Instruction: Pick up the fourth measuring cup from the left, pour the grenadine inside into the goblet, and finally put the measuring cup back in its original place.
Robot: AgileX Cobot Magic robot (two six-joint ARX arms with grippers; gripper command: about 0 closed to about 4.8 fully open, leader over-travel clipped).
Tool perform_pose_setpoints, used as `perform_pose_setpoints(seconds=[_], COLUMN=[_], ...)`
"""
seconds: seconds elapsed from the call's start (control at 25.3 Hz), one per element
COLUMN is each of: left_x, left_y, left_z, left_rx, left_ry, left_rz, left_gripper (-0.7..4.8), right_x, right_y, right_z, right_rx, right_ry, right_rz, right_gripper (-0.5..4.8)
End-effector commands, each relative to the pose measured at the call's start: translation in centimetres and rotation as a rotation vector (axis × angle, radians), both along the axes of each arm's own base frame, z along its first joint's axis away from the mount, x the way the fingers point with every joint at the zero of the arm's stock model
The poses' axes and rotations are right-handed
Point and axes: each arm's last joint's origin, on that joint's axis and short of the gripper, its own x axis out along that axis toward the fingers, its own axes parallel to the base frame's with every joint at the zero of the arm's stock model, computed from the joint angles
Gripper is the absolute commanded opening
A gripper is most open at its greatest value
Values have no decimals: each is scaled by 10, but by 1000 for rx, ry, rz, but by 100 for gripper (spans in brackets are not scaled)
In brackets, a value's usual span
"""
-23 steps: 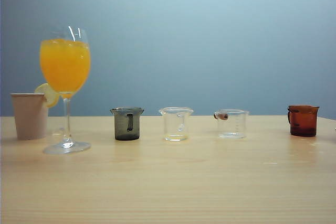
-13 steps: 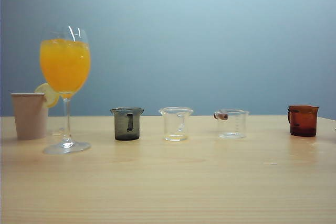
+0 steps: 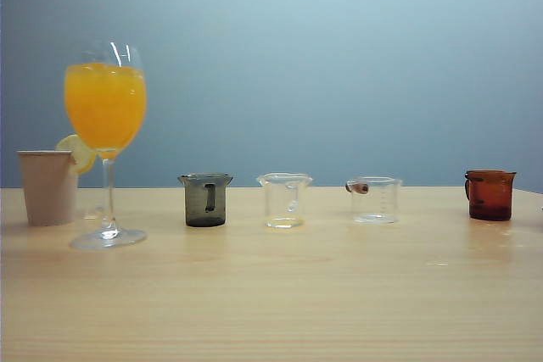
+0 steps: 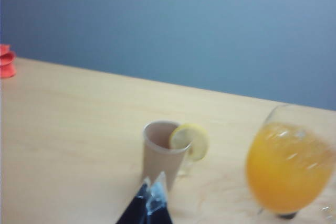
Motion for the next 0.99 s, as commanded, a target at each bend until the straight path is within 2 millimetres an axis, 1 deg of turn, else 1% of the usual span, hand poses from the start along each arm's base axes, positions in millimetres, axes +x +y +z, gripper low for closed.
perform_pose_setpoints(seconds=[0.04, 0.12, 0.28, 0.36, 0.39, 0.47, 0.55, 0.59, 0.63, 0.67, 0.75, 0.83, 0.99], left_x=[3, 8, 23, 30, 38, 47, 54, 61, 64, 68, 73, 76, 80], left_y=[-2, -2, -5, -9, -16, -26, -36, -48, -55, -65, -76, -86, -99], left_z=[25, 38, 72, 89, 106, 119, 129, 137, 141, 145, 145, 142, 133], left_rx=[4, 1, 5, 29, 64, 89, 102, 106, 112, 115, 121, 128, 146], left_ry=[-8, 6, 28, 25, 21, 22, 26, 34, 41, 53, 71, 92, 157], left_rz=[-55, -69, -117, -154, -210, -268, -317, -369, -405, -457, -510, -555, -628], left_gripper=[-5, -5, -5, -5, -5, -5, -5, -5, -5, -5, -5, -5, -5], right_x=[6, 12, 29, 39, 50, 60, 71, 80, 83, 92, 101, 109, 128], right_y=[0, 1, 2, 2, 2, 3, 7, 13, 16, 20, 22, 22, 23], right_z=[22, 33, 53, 58, 57, 52, 44, 38, 36, 31, 25, 19, 3], right_rx=[24, 24, 23, 23, 27, 56, 70, 64, 62, 58, 56, 54, 50], right_ry=[-5, 10, 6, -1, -3, 22, 71, 105, 112, 116, 129, 148, 169], right_rz=[6, 30, 50, 50, 50, 57, 70, 79, 87, 94, 82, 66, 35], right_gripper=[-5, -5, -5, -5, -5, -5, -5, -6, -6, -5, -5, -5, -6])
